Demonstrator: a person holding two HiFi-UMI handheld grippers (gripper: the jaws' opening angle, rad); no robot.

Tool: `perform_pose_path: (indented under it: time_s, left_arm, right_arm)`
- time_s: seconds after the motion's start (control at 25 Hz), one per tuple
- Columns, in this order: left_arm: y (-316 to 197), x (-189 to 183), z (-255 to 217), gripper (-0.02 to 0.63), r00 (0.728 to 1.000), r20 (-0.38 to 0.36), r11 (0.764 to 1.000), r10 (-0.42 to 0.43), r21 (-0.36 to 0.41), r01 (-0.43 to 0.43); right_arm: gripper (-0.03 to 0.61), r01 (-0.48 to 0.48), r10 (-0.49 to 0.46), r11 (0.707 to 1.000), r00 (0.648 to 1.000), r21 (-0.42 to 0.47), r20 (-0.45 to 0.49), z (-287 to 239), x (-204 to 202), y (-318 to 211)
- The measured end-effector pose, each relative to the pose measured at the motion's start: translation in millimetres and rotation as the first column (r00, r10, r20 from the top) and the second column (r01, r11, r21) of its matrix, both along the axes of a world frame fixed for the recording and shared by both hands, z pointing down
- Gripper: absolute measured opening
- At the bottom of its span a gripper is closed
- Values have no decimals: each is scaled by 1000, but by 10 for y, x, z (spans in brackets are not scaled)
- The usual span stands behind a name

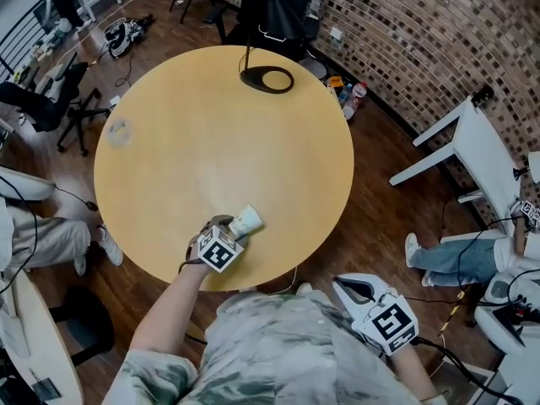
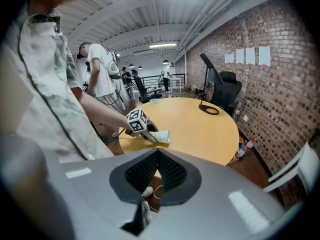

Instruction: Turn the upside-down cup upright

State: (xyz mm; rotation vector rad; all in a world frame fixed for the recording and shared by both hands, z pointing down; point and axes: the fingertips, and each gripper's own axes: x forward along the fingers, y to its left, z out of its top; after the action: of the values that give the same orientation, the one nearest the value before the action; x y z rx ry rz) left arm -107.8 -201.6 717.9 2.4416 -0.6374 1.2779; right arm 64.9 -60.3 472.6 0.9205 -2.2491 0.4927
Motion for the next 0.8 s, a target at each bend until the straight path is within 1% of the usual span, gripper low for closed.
perform_pose_path:
  time_s: [0.08, 0.12, 0.2, 0.28, 0.32, 0.44, 0.52, 0.56, 0.6, 0.72, 0.76, 0.8]
  left_arm:
    - [9, -83, 8, 272, 1000, 0, 1000, -4, -4, 4]
    - [-1, -70, 12, 276, 1000, 4, 1000, -10, -6, 10]
    - [-35, 57, -1, 313, 1000, 12, 1000, -22, -9, 22]
    - [-60, 183, -57, 332, 1000, 16, 1000, -23, -4, 23]
    - [-69, 216, -109, 353, 1000, 18, 1000, -20, 0, 20]
    - [-126, 303, -342, 368, 999, 40, 999, 5, 42, -6]
    - [-185, 417, -426, 367, 996, 87, 998, 32, 58, -37]
    - [-217, 480, -421, 366, 992, 117, 997, 43, 54, -49]
    - [-247, 534, -385, 360, 987, 150, 998, 49, 40, -55]
    - [-298, 586, -201, 354, 967, 251, 998, 48, -43, -39]
    - [-315, 570, -152, 346, 957, 285, 998, 45, -61, -29]
    - [-335, 550, -114, 317, 947, 318, 997, 40, -69, -19]
  right_arm:
    - [3, -8, 8, 1000, 1000, 3, 1, 5, -74, 28]
    - [3, -7, 7, 1000, 1000, 5, 5, 15, -40, 20]
    - [3, -4, 4, 1000, 1000, 4, 13, 35, 140, -18]
    - [2, -5, 5, 1000, 1000, 1, 15, 43, 305, -44]
    - [3, -5, 5, 1000, 1000, 2, 16, 39, 343, -49]
    - [3, -9, 9, 1000, 1000, 4, 20, 12, 388, -52]
    - [3, -11, 11, 1000, 1000, 3, 26, 12, 436, -47]
    - [3, -10, 10, 1000, 1000, 2, 29, 16, 465, -43]
    - [3, -8, 8, 1000, 999, 2, 31, 18, 490, -37]
    - [3, 1, -1, 1000, 999, 6, 33, 7, 519, -13]
    - [3, 1, -1, 1000, 999, 6, 33, 4, 528, -6]
    - [3, 0, 0, 1000, 999, 6, 33, 2, 548, -1]
